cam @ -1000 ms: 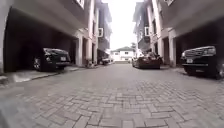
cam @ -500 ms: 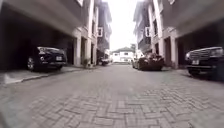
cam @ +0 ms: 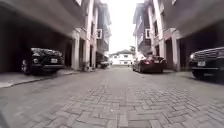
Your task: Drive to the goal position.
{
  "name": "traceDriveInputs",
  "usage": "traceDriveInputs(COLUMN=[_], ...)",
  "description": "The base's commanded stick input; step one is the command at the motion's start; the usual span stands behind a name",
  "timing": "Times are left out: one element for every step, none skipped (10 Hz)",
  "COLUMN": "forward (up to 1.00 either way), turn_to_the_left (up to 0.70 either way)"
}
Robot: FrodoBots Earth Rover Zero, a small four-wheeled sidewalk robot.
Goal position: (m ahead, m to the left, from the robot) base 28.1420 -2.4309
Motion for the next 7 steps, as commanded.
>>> traceDriveInputs(forward=[0.7, 0.7, 0.7, 0.7, 0.7, 0.7, 0.7], turn_to_the_left=[0.0, 0.0, 0.0, 0.0, 0.0, 0.0, 0.0])
